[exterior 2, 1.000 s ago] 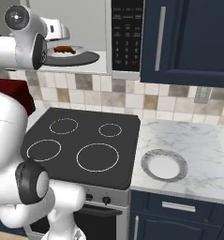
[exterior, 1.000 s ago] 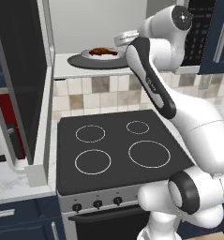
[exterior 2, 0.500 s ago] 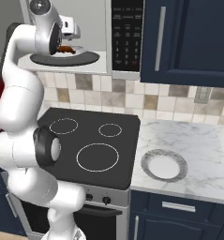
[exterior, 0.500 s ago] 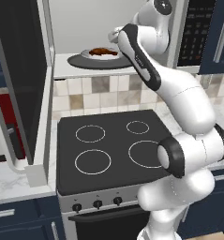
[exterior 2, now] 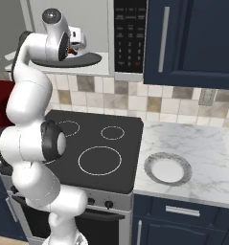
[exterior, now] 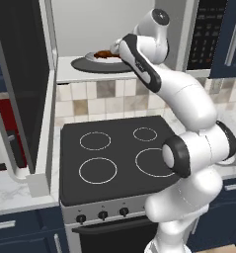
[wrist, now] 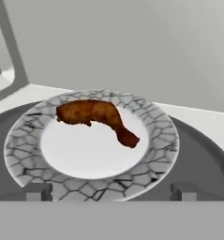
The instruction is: Pick the chicken drumstick from the microwave and place it on plate located on the counter.
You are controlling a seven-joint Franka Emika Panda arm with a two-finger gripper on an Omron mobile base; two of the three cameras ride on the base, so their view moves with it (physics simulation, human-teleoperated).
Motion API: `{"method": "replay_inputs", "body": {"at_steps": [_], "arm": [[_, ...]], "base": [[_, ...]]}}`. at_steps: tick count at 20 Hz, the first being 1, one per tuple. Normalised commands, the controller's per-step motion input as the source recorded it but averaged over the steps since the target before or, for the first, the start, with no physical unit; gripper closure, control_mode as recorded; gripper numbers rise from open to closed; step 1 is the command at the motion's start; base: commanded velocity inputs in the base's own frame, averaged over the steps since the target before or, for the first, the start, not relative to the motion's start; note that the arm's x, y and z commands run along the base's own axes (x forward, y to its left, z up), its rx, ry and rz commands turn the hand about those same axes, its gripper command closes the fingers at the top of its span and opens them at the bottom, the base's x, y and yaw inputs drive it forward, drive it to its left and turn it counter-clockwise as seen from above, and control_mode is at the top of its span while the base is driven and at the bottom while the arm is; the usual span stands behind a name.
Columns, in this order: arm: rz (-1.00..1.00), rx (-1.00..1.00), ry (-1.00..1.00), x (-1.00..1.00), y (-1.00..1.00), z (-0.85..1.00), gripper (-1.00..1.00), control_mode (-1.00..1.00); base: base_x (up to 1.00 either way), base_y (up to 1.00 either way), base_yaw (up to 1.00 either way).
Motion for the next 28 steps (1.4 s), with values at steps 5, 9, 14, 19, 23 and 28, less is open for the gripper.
{"method": "replay_inputs", "body": {"at_steps": [5, 9, 14, 19, 23, 28], "arm": [[0.02, 0.00, 0.04, 0.46, 0.00, -0.06, -1.00, -1.00], [0.02, 0.00, 0.16, 0.56, 0.00, -0.02, -1.00, -1.00], [0.04, 0.00, 0.19, 0.43, 0.00, -0.08, -1.00, -1.00], [0.03, 0.00, 0.09, 0.37, 0.06, -0.01, -1.00, -1.00], [0.05, 0.00, 0.00, 0.12, 0.07, 0.00, -1.00, -1.00], [0.07, -0.01, 0.00, 0.00, 0.10, -0.12, -1.00, -1.00]], "base": [[0.00, 0.00, 0.00], [0.00, 0.00, 0.00], [0.00, 0.00, 0.00], [0.00, 0.00, 0.00], [0.00, 0.00, 0.00], [0.00, 0.00, 0.00]]}}
